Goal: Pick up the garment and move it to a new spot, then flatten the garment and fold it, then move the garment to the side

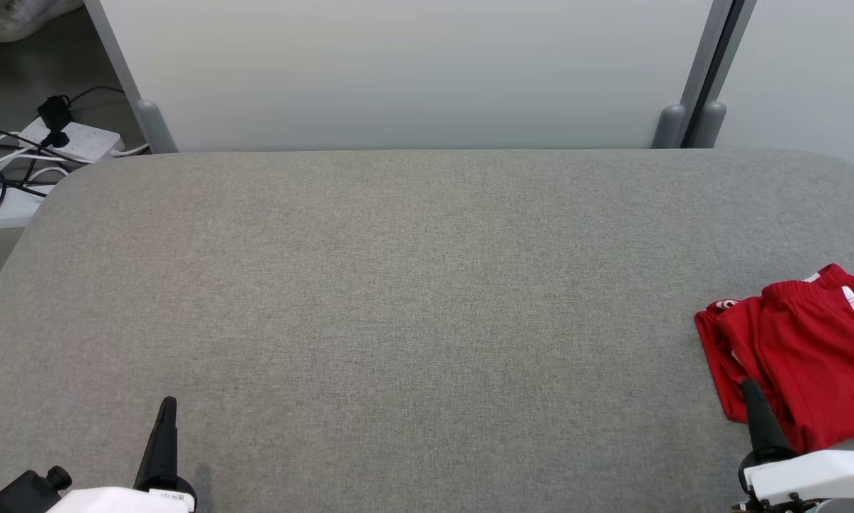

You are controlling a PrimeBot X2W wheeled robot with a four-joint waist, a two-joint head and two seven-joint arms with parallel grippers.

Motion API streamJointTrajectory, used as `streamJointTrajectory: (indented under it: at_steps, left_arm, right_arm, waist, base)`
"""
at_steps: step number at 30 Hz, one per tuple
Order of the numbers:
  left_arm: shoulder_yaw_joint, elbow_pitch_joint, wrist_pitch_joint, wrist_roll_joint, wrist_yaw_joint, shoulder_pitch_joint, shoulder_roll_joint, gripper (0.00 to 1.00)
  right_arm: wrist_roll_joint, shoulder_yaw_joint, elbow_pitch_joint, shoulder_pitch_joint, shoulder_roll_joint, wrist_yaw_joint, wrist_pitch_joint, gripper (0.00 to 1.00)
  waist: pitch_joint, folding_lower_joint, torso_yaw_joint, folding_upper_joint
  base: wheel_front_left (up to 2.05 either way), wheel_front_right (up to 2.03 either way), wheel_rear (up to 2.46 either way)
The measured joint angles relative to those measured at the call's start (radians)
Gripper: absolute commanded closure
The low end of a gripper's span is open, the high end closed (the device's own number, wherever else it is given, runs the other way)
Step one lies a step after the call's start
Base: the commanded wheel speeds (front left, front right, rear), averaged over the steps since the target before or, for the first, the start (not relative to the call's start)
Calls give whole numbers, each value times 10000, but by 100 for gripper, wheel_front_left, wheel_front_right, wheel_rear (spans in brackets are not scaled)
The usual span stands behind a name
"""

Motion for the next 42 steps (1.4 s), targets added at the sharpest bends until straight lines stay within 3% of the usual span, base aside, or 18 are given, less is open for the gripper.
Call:
streamJointTrajectory:
  at_steps: [42]
  left_arm:
    - [167,-63,1191,-4309,2,-641,-449,100]
  right_arm:
    - [5089,-305,2,-360,-86,0,823,100]
  waist:
    - [6,-1,-118,0]
  base:
    - [0,0,0]
